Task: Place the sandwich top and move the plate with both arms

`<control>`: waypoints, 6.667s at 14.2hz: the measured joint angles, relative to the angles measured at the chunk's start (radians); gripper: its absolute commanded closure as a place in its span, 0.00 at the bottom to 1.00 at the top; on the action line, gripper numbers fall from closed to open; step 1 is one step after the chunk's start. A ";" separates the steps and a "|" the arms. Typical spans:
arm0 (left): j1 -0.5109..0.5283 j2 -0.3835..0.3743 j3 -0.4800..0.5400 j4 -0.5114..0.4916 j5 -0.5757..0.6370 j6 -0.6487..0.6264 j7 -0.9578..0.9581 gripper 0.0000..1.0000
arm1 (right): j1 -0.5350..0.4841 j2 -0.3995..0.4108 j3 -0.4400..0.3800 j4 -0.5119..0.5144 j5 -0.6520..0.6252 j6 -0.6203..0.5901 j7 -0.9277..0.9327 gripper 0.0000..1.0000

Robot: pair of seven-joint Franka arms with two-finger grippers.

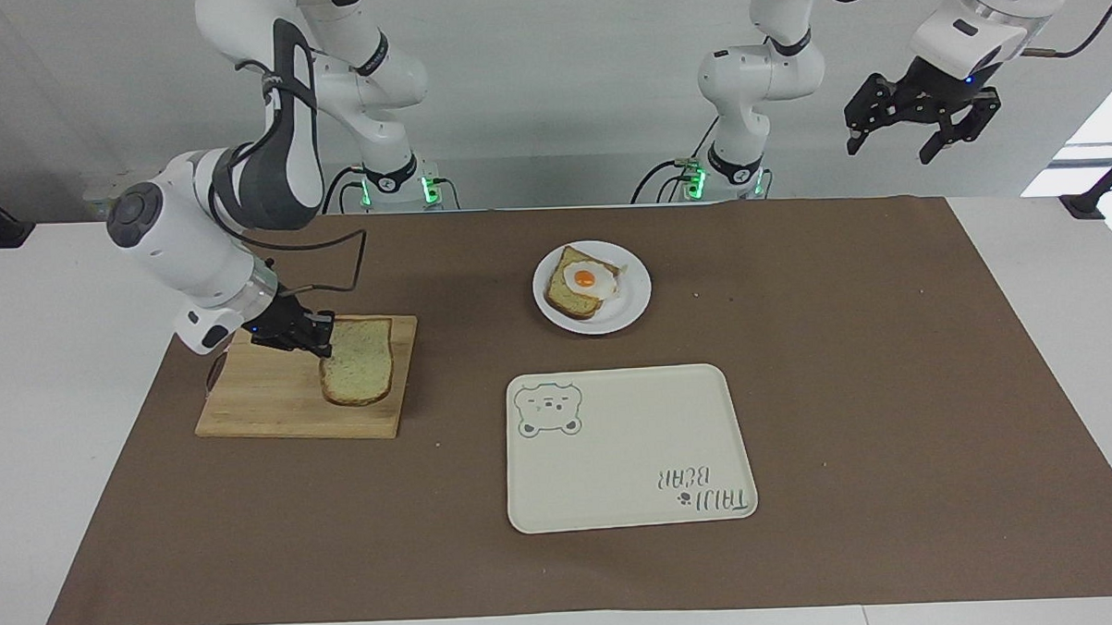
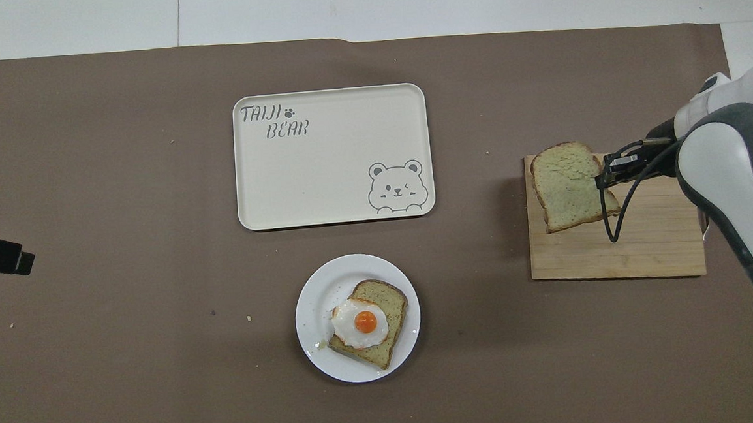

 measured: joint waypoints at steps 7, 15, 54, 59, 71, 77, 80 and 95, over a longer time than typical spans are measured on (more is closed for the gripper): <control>0.000 0.000 0.000 0.000 0.000 0.000 0.000 0.00 | 0.364 0.017 0.006 -0.072 0.000 0.215 0.360 1.00; 0.000 0.000 0.000 0.000 0.000 0.000 0.000 0.00 | 0.451 0.024 0.005 -0.195 0.000 0.254 0.426 1.00; -0.001 -0.126 0.000 -0.575 -0.428 0.398 0.015 0.00 | -0.118 -0.276 -0.048 0.162 -0.356 -0.347 0.050 0.00; -0.029 -0.160 -0.004 -0.791 -0.619 0.565 0.073 0.00 | -0.121 -0.275 -0.051 0.176 -0.348 -0.402 0.010 0.00; -0.160 -0.165 -0.007 -1.159 -1.074 0.845 0.466 0.33 | -0.132 -0.272 -0.061 0.186 -0.350 -0.398 -0.050 0.00; -0.172 -0.110 -0.006 -1.200 -1.200 0.875 0.593 0.39 | -0.132 -0.272 -0.060 0.186 -0.350 -0.398 -0.050 0.00; -0.172 -0.054 -0.006 -1.205 -1.254 0.875 0.698 0.39 | -0.132 -0.272 -0.060 0.186 -0.350 -0.398 -0.050 0.00; -0.182 0.052 -0.007 -1.247 -1.474 0.824 0.909 0.55 | -0.132 -0.272 -0.060 0.186 -0.350 -0.398 -0.050 0.00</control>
